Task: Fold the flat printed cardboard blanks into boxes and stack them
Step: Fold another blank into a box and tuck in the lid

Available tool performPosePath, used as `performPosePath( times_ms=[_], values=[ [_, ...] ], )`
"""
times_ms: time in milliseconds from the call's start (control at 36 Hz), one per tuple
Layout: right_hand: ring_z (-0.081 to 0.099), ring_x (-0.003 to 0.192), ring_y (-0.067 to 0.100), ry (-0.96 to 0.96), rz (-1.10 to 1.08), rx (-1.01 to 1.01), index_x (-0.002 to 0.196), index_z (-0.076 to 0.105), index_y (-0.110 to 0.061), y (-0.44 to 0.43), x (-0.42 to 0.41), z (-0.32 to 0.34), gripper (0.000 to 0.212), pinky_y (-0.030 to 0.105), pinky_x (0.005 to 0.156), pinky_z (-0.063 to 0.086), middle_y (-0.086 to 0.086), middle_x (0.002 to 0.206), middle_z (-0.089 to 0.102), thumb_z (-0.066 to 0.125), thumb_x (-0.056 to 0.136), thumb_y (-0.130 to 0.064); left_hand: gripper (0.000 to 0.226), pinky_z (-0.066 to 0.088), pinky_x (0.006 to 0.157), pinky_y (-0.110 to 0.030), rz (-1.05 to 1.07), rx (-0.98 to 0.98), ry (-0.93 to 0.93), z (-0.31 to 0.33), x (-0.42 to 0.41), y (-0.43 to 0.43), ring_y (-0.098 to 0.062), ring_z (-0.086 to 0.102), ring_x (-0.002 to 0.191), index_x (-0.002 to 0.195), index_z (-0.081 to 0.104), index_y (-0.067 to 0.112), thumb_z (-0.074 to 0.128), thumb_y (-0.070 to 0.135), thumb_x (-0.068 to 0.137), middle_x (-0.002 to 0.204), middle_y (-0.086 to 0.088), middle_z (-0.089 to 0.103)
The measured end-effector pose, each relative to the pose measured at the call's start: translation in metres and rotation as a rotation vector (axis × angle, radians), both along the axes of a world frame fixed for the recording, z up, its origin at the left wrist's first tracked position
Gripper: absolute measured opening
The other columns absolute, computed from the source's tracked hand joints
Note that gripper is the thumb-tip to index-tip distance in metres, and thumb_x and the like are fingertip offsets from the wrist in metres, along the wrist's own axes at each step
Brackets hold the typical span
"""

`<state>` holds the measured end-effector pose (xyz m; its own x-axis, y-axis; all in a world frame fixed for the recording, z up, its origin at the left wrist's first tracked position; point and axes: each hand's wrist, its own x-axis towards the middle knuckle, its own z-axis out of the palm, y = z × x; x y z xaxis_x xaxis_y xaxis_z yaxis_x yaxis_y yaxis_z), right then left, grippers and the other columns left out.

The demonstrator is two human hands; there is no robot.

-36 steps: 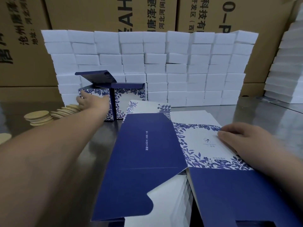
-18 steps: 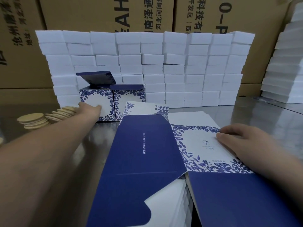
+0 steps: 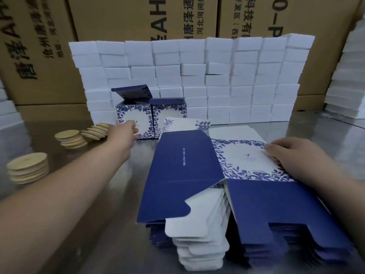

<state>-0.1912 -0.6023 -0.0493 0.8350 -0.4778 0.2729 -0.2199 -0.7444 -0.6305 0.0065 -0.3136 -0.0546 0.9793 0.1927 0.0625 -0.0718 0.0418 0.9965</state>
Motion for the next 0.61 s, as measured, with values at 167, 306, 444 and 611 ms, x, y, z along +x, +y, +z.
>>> performPosePath(
  times_ms=[167,306,444,611],
  values=[
    [0.058,0.084,0.026,-0.023,-0.087,0.153,0.103,0.061,0.012,-0.001,-0.002,0.006,0.049,0.036,0.073,0.047,0.020,0.094,0.066,0.055,0.089,-0.035,0.028,0.045,0.057,-0.019,-0.258,-0.096,0.112,-0.021,-0.089,-0.013,-0.005,0.058,0.069,0.090,0.063,0.019,0.041,0.035,0.097,0.082,0.006,0.064],
    [0.047,0.063,0.023,0.015,-0.074,0.287,0.079,0.059,0.008,0.002,-0.006,0.006,0.047,0.030,0.061,0.032,0.022,0.076,0.058,0.057,0.086,-0.038,0.064,0.044,0.033,-0.017,-0.430,-0.381,0.137,-0.028,-0.134,-0.022,-0.012,0.063,0.043,0.046,0.070,0.014,0.037,0.028,0.098,0.052,-0.001,0.067],
    [0.047,0.064,0.021,-0.007,-0.043,0.308,0.075,0.053,0.005,0.003,-0.003,0.006,0.047,0.030,0.063,0.033,0.024,0.073,0.052,0.056,0.084,-0.041,0.040,0.039,0.034,-0.011,-0.351,-0.274,0.058,-0.030,-0.137,-0.021,0.001,0.056,0.036,0.085,0.074,0.009,0.038,0.018,0.100,0.077,-0.009,0.073],
    [0.044,0.059,0.021,-0.007,-0.060,0.244,0.069,0.047,-0.004,0.002,-0.003,0.006,0.041,0.028,0.056,0.030,0.011,0.072,0.050,0.056,0.086,-0.040,0.016,0.046,0.047,-0.010,-0.336,-0.155,-0.081,-0.048,-0.136,-0.015,0.007,0.064,0.059,0.094,0.059,0.026,0.043,0.025,0.097,0.081,0.011,0.067]
  ],
)
